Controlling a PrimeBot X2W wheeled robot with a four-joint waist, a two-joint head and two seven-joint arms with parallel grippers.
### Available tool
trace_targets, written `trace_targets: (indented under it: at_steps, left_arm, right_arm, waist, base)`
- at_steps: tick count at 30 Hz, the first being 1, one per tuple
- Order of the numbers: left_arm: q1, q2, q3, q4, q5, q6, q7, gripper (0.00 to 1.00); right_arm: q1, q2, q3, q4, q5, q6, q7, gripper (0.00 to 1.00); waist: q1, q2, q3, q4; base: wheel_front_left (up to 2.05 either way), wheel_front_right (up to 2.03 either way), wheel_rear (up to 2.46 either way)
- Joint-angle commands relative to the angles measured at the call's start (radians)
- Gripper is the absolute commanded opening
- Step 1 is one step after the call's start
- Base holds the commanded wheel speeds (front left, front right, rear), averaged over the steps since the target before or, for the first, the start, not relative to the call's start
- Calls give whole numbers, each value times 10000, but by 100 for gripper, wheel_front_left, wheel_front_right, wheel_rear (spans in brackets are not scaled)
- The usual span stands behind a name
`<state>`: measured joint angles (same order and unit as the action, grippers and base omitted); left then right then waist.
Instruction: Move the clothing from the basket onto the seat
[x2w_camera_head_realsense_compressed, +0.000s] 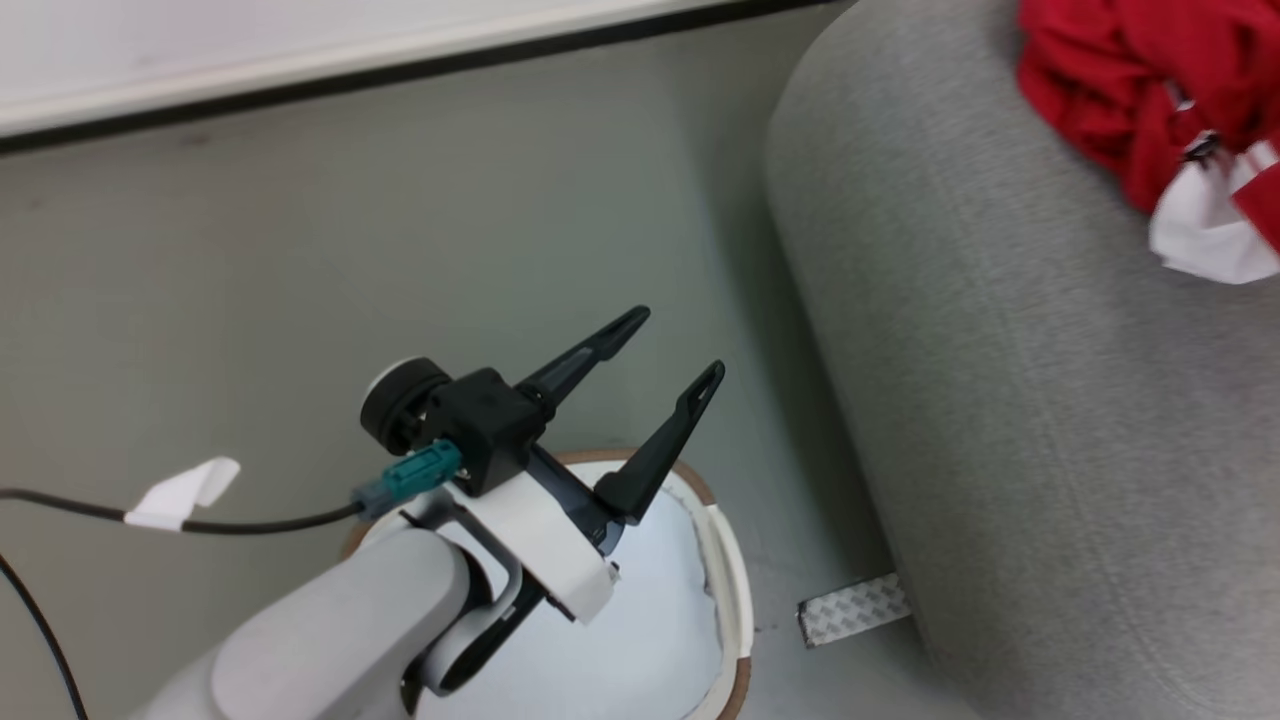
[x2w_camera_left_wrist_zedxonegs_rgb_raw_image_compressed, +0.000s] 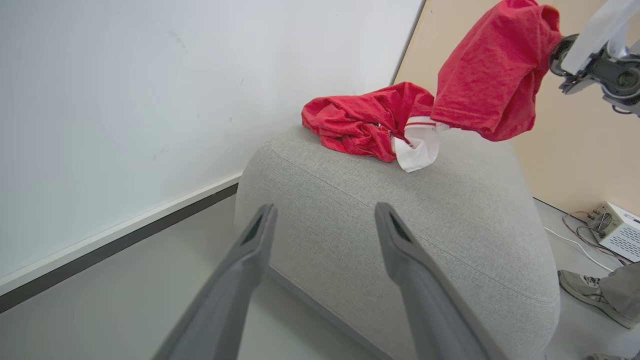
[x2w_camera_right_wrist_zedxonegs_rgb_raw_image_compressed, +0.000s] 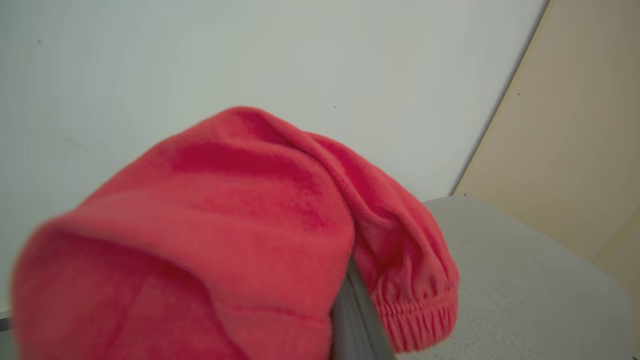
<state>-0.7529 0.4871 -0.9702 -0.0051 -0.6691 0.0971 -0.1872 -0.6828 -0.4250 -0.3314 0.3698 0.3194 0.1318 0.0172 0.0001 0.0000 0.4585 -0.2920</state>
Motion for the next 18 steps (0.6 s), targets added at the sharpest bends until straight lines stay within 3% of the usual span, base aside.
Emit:
trace_targets:
  at_steps: [1,6,11,16,17,18]
  left_arm:
    - [-99,68,36,-42,128,-18,-3,100]
    - [-330,109,139,-77,137,-86,-71,100]
    - [-436,-23,170,77,111,-175,-239,100]
    - [-298,-104,193,308,43,-225,-386,100]
    - [-254,-117,189,363,16,-239,-412,100]
    - [-219,-134,189,420,-19,-238,-437,100]
  right_arm:
    - [-172,-75,-66,80,-81,-23,45,0]
    - [-837,-486,-306,1048,-677,-24,957,0]
    - [-1153,-795,-718,2670,-1377,-24,2534,0]
    - [-1090,-657,-858,3555,-1861,-24,3622,0]
    - [-1067,-652,-901,3637,-1920,-24,3697,4]
    - [-1047,-643,-922,3675,-1947,-24,3718,26]
  waist:
    - [-1,0,485,448]
    - [-1,0,1042,893]
    - [-1,0,1267,1252]
    - [-1,0,1166,1402]
    - [-1,0,1101,1407]
    - [-1,0,1029,1403]
  base:
    - [0,0,0]
    - [0,0,0]
    - [0,0,0]
    - [0,0,0]
    - [0,0,0]
    - [0,0,0]
